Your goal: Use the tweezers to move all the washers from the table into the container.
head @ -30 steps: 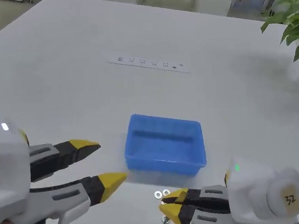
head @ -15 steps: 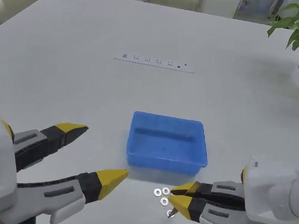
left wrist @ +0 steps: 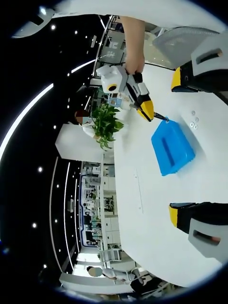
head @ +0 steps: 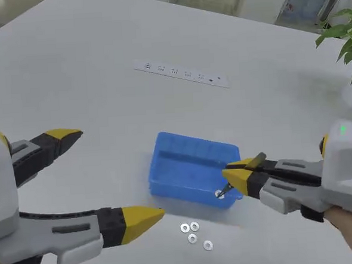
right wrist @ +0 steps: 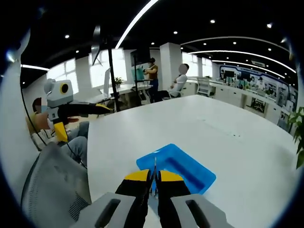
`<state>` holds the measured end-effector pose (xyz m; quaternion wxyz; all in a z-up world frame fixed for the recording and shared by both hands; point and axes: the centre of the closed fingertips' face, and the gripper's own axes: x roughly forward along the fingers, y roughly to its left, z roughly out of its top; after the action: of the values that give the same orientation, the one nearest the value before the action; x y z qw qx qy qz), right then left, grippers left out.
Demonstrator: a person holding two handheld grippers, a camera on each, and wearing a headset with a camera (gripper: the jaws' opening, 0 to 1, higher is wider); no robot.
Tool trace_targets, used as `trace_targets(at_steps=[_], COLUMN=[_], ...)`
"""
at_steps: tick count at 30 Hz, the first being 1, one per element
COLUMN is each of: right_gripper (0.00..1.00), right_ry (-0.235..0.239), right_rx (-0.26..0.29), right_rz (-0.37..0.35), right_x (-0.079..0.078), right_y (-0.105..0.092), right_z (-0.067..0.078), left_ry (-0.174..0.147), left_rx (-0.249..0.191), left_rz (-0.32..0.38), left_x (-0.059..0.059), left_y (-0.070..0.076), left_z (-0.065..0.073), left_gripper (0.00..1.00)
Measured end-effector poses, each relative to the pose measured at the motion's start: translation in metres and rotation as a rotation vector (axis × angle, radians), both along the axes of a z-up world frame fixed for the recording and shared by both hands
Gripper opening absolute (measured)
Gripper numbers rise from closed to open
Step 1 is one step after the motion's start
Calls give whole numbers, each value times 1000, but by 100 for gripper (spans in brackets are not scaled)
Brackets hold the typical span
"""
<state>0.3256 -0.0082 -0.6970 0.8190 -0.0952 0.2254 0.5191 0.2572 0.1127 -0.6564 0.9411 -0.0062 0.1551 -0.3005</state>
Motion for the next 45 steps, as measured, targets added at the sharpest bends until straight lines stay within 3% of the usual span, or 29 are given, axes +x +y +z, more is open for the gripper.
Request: trace_targets(at_steps=[8,13,18,25,36,41,45], right_gripper=[2,2,2,2,2,2,2], right_ry=[36,91,106,111,88,69,18], right_rx=[1,5,-49,-69,-54,-3,37], right_rz=[-100,-168,-166,-170,-161,-168,-149], right_x=[35,59,63,66,62,55,39], right_y=[-5,-10,-10,-11,-7,-8,-8], right_z=[-18,-39,-56,-69,-66,-52,-29], left_ry=[-10,-11,-13,-7,-2,4,3], left_rx=[5,6,5,7,13,24,18], left_rz=[18,24,35,44,57,59,60], left_x=[0,0,0,-1,-3,-3,-2], left_y=[8,10,12,15,20,22,20], left_z=[4,4,4,3,2,1,1], left_gripper=[99,99,99,99,99,99,99])
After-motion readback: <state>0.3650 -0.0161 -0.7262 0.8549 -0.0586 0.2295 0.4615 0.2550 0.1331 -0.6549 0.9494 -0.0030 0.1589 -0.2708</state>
